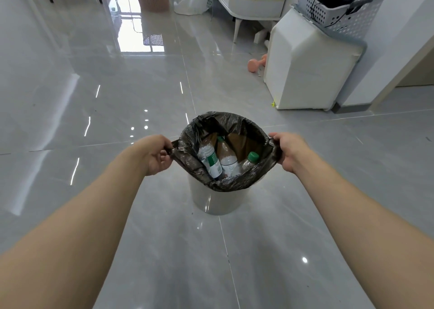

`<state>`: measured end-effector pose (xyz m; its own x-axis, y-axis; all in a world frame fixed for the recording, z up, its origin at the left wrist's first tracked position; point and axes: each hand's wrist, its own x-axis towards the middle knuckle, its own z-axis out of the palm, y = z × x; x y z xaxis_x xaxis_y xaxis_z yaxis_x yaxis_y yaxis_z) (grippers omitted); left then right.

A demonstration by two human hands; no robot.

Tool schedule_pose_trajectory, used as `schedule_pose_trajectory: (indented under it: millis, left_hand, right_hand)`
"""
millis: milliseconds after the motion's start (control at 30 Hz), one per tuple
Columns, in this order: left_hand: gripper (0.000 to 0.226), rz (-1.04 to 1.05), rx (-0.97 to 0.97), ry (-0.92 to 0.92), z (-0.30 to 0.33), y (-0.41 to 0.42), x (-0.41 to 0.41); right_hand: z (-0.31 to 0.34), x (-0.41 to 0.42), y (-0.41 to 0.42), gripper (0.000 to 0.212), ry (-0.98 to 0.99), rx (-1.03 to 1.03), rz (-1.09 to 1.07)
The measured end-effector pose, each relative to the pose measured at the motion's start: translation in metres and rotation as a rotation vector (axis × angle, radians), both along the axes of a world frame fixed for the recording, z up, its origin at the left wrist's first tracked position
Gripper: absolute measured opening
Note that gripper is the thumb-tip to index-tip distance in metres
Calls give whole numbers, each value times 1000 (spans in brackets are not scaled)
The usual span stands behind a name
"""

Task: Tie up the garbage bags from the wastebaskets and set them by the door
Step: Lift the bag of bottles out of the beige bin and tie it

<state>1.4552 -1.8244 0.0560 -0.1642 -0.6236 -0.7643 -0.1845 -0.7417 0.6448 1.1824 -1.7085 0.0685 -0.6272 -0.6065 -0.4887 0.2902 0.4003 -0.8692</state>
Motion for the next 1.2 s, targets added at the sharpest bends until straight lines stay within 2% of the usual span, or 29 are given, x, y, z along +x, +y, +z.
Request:
schedule_pose_trajectory:
  millis: [167,267,367,533,667,767,867,1033,1200]
  left_hand:
    - [19,21,-49,75,19,5,-15]
    - [17,13,-58,76,22,3,-19]
    - [10,2,-88,57,20,4,-19]
    - [15,153,-149,130,17,3,-16]
    - [14,272,-215,366,33,2,-24]
    - [21,317,-246,547,50,4,-34]
    - [34,337,-272,641,66,4,-38]
    - [39,405,-325,829,95,12,-38]
    - [44,487,-335,1018,127,15,-28]
  right_hand:
    - [-1,6,-8,31,-64,2,28]
    - [-1,3,-10,21,-118,31,-39]
    - [1,-4,-6,18,-81,101,-27]
    - [-3,-16,5,25,-52,202,12]
    - [9,-22,-2,23,-66,30,-46]
    - [20,-17,-12,19,-85,-121,-32]
    - [29,-9,-18,16,-108,-242,15]
    - [54,-6,-16,24,-282,-459,5]
    - [85,-4,-14,45,-367,-659,47]
